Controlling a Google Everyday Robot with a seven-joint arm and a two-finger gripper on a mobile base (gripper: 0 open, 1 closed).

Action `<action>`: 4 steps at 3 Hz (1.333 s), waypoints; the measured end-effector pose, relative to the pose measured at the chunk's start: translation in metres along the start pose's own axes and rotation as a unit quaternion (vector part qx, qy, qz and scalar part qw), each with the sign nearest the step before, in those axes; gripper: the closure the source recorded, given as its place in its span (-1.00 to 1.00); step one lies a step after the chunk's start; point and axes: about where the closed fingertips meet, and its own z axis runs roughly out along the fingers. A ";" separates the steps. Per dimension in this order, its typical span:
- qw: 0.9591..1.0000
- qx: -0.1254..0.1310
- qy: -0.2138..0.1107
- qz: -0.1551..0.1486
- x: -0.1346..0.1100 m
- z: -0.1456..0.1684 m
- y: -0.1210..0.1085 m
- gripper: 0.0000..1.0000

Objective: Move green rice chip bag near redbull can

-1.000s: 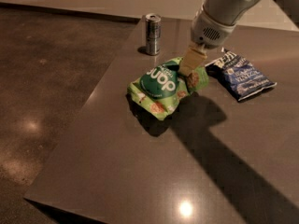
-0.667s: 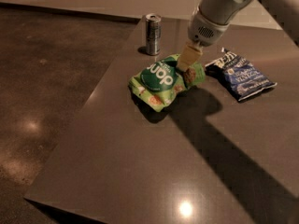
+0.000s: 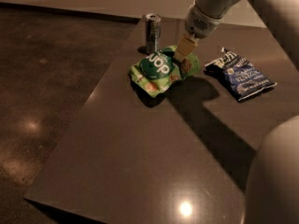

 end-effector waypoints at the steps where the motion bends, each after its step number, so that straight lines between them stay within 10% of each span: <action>1: 1.000 0.009 0.002 0.014 -0.013 0.003 -0.019 0.60; 4: 0.999 0.030 0.009 0.035 -0.019 0.008 -0.043 -0.79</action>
Offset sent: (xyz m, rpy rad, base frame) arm 0.0476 0.0014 0.0201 -0.0227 -0.0318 -0.0992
